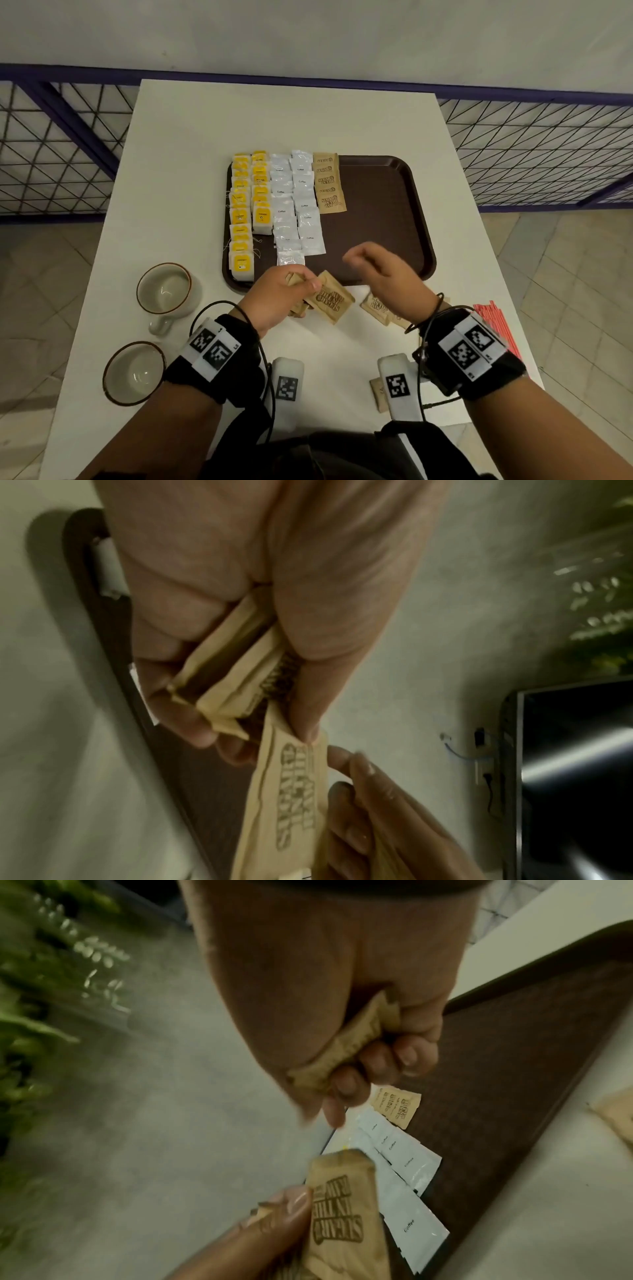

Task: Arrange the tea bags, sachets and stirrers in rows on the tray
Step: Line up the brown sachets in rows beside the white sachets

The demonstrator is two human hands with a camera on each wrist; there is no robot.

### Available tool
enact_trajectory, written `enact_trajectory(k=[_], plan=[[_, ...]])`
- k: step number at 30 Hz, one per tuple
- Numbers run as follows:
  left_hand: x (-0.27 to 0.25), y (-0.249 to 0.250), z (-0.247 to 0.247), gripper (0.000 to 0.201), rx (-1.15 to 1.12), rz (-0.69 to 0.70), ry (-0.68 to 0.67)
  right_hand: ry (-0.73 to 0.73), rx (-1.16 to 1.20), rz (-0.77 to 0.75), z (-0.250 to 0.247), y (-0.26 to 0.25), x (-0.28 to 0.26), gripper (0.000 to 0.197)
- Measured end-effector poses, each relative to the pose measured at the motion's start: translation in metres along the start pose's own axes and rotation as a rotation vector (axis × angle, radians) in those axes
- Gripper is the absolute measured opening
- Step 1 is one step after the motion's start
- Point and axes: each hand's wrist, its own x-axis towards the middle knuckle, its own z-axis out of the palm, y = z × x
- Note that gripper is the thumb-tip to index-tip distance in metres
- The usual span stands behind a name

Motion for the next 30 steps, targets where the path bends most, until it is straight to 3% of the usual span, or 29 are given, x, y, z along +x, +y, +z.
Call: enact_trajectory(k=[3, 6, 8, 11, 13, 16, 19, 23, 28, 30], plan=[[0.000, -0.002, 0.000, 0.011, 0.117, 0.046, -0.055, -0.250, -0.153, -0.006, 0.012, -0.004, -0.002, 0.015], [0.001, -0.004, 0.001, 0.014, -0.129, 0.048, 0.011, -0.218, -0.089, -0.030, 0.018, -0.003, -0.004, 0.013], [0.003, -0.008, 0.000, 0.011, -0.412, 0.032, 0.068, -0.075, 0.195, 0.042, 0.021, -0.002, -0.006, 0.015], [0.007, -0.018, 0.001, 0.049, -0.713, 0.085, 0.082, -0.009, 0.726, 0.217, 0.034, -0.006, -0.009, 0.018], [0.008, -0.020, 0.009, 0.064, -0.830, 0.139, 0.048, -0.026, 0.829, 0.260, 0.048, -0.011, -0.012, 0.015], [0.008, -0.020, 0.022, 0.049, -0.813, 0.167, 0.095, 0.031, 0.714, 0.200, 0.064, -0.019, -0.012, 0.011], [0.009, -0.020, 0.020, 0.036, -0.835, 0.195, 0.113, 0.072, 0.616, 0.171, 0.062, -0.022, -0.011, 0.030], [0.010, -0.024, 0.003, 0.032, -0.896, 0.151, 0.129, 0.062, 0.655, 0.241, 0.044, -0.016, -0.009, 0.027], [0.006, -0.023, 0.001, 0.019, -0.880, 0.032, 0.072, 0.126, 0.789, 0.201, 0.030, -0.011, -0.008, 0.024], [0.004, -0.024, 0.006, 0.033, -0.879, -0.002, 0.021, 0.147, 0.857, 0.218, 0.031, -0.012, -0.008, 0.018]])
